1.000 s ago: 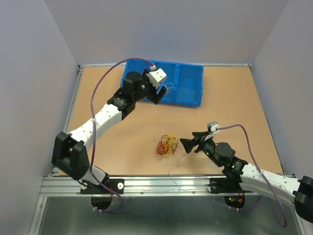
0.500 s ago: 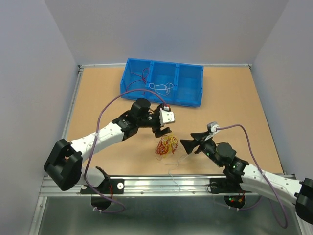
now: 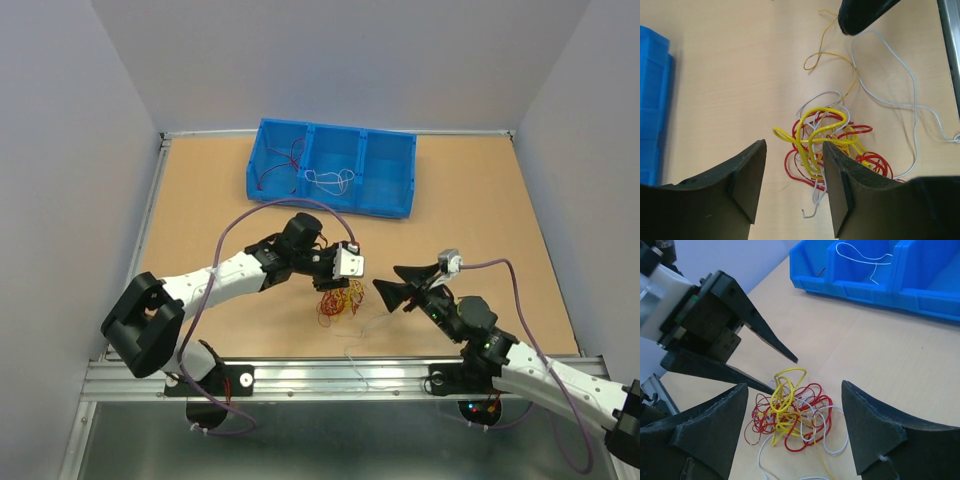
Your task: Untangle the cables
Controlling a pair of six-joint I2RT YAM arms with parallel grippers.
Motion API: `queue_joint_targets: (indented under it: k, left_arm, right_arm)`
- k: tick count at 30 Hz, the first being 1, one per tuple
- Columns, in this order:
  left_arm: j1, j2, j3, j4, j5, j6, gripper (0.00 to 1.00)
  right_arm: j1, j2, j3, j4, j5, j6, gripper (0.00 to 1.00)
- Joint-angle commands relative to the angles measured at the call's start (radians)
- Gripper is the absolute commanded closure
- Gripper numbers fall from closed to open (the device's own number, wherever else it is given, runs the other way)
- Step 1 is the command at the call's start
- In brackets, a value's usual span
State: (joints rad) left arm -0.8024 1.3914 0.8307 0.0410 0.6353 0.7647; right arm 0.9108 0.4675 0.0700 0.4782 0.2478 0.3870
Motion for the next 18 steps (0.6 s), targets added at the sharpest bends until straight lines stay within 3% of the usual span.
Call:
queue_joint_targets:
  k: [1, 4, 5, 6, 7, 9, 14, 18]
  left_arm:
    - [-0.014, 0.030, 0.053, -0.032, 0.000, 0.027, 0.42]
    - [-0.018, 0.054, 0.070, -0.065, 0.003, 0.042, 0.48]
    - [-0.023, 0.057, 0.073, -0.075, 0.004, 0.051, 0.62]
    - [-0.023, 0.058, 0.076, -0.085, 0.006, 0.056, 0.70]
    - [-0.024, 0.057, 0.080, -0.090, 0.010, 0.059, 0.87]
    - [-0.023, 0.043, 0.079, -0.092, 0.013, 0.061, 1.00]
    - [-0.023, -0.055, 0.039, -0.046, 0.029, 0.025, 1.00]
    - [-0.023, -0.138, 0.028, -0.016, 0.063, -0.014, 1.00]
  right_arm:
    - [0.000, -0.023, -0.019, -0.004, 0.018, 0.001, 0.20]
    - [0.002, -0.030, -0.025, -0.004, 0.024, 0.001, 0.20]
    - [0.002, -0.032, -0.027, -0.006, 0.027, 0.001, 0.20]
    - [0.002, -0.030, -0.026, -0.006, 0.031, 0.001, 0.20]
    - [0.000, -0.030, -0.026, -0.007, 0.030, 0.000, 0.20]
    - [0.002, -0.030, -0.024, -0.006, 0.022, -0.003, 0.20]
    - [0.002, -0.030, -0.047, 0.054, -0.056, -0.034, 0.19]
    - [0.000, -0.027, -0.088, 0.192, -0.247, -0.083, 0.13]
